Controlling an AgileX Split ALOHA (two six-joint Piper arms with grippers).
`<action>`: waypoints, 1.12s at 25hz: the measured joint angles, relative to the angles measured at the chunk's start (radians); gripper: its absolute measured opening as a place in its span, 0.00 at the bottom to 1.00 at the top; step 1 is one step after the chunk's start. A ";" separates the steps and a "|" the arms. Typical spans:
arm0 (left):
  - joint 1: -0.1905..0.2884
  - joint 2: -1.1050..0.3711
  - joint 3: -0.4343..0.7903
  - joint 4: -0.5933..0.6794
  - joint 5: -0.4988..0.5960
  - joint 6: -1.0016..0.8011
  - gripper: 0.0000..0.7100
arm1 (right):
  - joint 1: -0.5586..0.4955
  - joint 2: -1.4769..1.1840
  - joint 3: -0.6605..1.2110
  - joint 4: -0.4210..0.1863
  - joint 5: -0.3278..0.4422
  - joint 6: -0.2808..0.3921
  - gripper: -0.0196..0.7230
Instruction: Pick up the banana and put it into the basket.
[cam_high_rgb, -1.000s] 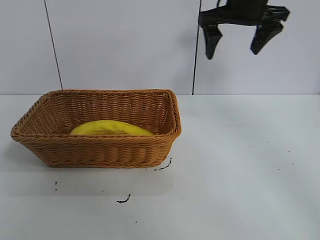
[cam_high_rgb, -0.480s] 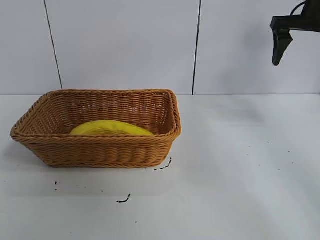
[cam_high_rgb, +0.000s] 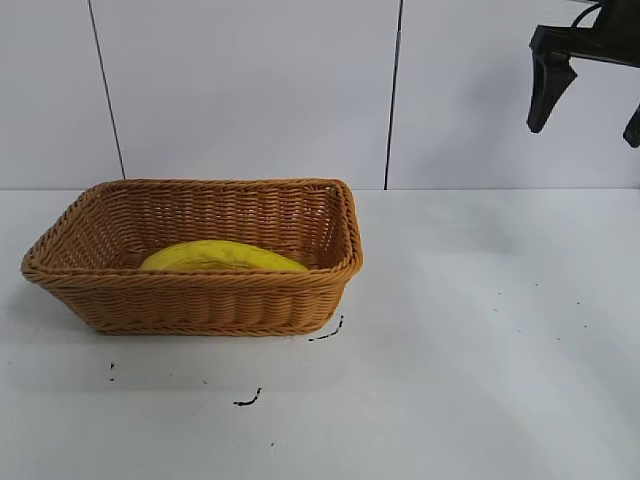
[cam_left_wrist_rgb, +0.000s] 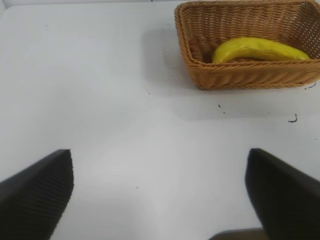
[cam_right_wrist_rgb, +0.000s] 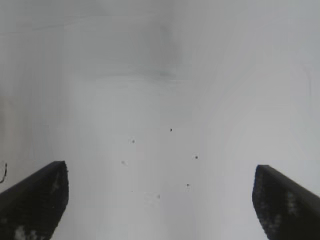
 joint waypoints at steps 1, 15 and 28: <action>0.000 0.000 0.000 0.000 0.000 0.000 0.98 | 0.000 -0.032 0.050 0.000 0.000 0.000 0.96; 0.000 0.000 0.000 0.000 0.000 0.000 0.98 | 0.000 -0.662 0.879 0.007 -0.006 -0.072 0.96; 0.000 0.000 0.000 0.000 0.000 0.000 0.98 | 0.000 -1.268 1.223 0.017 -0.204 -0.078 0.96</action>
